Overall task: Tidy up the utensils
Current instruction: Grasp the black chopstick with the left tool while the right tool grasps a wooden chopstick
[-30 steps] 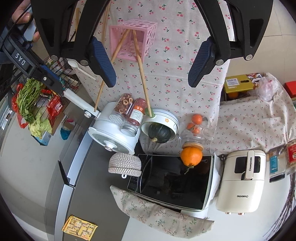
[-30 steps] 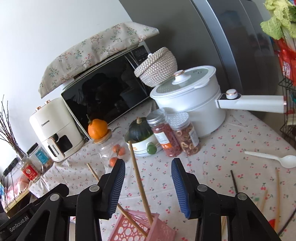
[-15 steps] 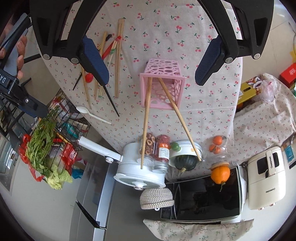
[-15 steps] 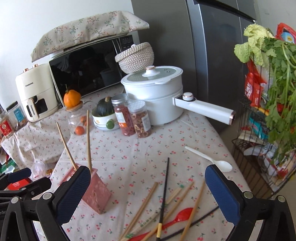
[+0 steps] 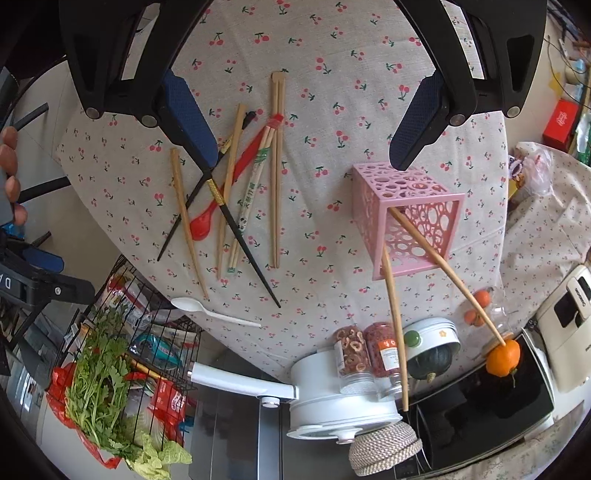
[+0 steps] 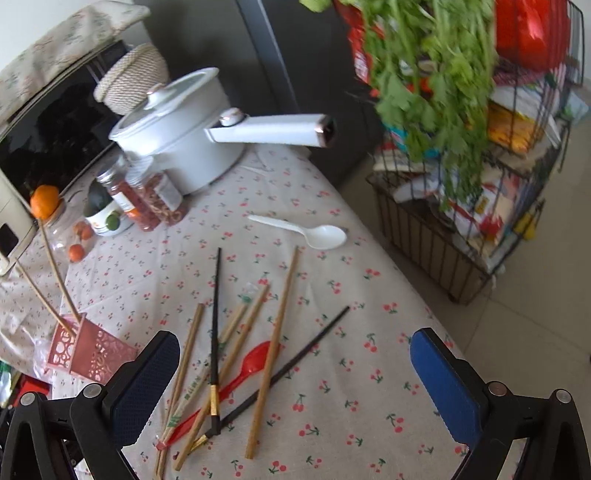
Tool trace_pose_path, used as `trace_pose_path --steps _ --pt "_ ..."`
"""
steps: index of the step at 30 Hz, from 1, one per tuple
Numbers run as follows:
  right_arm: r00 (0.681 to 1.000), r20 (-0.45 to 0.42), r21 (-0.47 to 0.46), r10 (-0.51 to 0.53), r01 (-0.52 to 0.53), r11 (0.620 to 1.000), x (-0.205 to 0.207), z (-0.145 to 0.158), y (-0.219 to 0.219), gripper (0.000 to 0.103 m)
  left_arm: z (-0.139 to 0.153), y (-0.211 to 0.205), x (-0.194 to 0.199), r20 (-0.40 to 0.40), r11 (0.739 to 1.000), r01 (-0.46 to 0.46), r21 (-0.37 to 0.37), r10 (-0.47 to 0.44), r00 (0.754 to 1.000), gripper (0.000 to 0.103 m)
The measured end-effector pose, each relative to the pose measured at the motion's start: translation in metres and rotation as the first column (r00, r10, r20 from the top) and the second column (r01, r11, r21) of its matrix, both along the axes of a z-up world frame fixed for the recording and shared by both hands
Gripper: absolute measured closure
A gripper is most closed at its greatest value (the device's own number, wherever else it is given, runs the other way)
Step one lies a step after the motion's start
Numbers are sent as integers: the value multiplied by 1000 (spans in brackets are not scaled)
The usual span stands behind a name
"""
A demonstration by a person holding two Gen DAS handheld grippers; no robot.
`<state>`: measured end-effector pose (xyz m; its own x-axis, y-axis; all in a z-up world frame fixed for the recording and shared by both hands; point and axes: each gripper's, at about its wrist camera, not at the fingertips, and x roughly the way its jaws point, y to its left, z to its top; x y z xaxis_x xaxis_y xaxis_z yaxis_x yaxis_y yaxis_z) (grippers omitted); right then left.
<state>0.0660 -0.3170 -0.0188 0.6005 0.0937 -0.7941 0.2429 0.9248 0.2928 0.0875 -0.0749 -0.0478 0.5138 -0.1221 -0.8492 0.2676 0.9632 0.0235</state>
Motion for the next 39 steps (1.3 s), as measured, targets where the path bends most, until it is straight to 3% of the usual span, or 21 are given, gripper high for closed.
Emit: trace_pose_path --steps 6,12,15,17,20,22,28,32,39 --pt "997 -73 -61 11 -16 998 14 -22 -8 0 -6 -36 33 -69 999 -7 -40 5 998 7" --pt "993 -116 4 -17 18 1000 30 -45 -26 0 -35 -58 80 -192 979 -70 -191 32 981 10" --pt "989 -145 28 -38 42 999 41 -59 -32 0 -46 -66 104 -208 970 -95 -226 47 977 26" --pt "985 -164 43 -44 52 998 48 -69 -35 0 -54 -70 121 -217 965 -105 -239 52 975 42" --pt "980 -194 67 -35 49 997 62 -85 -34 0 -67 -77 146 -228 966 -120 -227 68 971 62" --pt "975 -219 71 -33 50 996 72 -94 -33 0 -76 -80 162 -225 968 -126 -215 77 971 70" --pt "971 -235 94 -45 68 993 93 -105 -36 0 -104 -91 200 -250 975 -163 -151 122 961 84" --pt "971 -237 112 -39 67 991 101 -108 -37 0 -104 -98 203 -205 987 -135 -85 115 972 96" --pt "974 -227 94 -3 25 995 109 -106 -25 2 -95 -87 182 -200 987 -107 -121 81 976 98"
